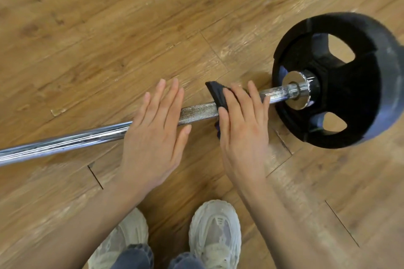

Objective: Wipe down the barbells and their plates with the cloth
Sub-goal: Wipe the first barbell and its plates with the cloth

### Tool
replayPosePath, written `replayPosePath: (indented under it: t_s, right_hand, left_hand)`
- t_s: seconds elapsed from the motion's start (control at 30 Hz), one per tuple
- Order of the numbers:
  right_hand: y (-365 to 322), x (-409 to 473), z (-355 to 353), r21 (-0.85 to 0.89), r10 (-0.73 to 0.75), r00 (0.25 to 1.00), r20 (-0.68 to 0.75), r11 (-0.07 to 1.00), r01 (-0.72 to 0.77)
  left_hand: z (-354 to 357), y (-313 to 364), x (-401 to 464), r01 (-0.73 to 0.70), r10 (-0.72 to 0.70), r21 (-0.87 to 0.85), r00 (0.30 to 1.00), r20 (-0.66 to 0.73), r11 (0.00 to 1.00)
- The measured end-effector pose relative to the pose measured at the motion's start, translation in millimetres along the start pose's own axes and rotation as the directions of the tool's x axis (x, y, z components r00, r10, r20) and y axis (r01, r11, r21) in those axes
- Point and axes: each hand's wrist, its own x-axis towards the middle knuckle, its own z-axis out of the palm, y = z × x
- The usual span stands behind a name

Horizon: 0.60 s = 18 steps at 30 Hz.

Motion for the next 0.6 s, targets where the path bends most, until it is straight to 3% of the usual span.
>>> replayPosePath:
  t_s: [0.13,0.27,0.4,0.53,0.6]
  right_hand:
    - [9,5,0,0.018,-0.078,0.997,0.005,0.997,0.078]
    - [-5,-13,2,0.118,-0.009,1.000,-0.022,0.993,0.012]
    - [19,2,-2,0.097,-0.099,0.995,-0.015,0.990,0.100]
    - [36,13,-4,0.128,0.135,0.980,-0.148,0.985,-0.116]
    - [18,9,2,0.155,0.155,0.979,-0.132,0.979,-0.134]
  left_hand:
    - [-1,0,-2,-0.011,0.010,-0.034,1.000,-0.007,0.999]
    - [-4,6,-1,-0.030,0.028,-0.158,1.000,-0.014,0.987]
    - [0,19,1,-0.073,0.069,-0.217,0.997,-0.024,0.973]
    - [2,19,0,-0.081,0.077,-0.209,0.997,-0.028,0.975]
    - [2,19,0,-0.084,0.081,-0.192,0.996,-0.021,0.978]
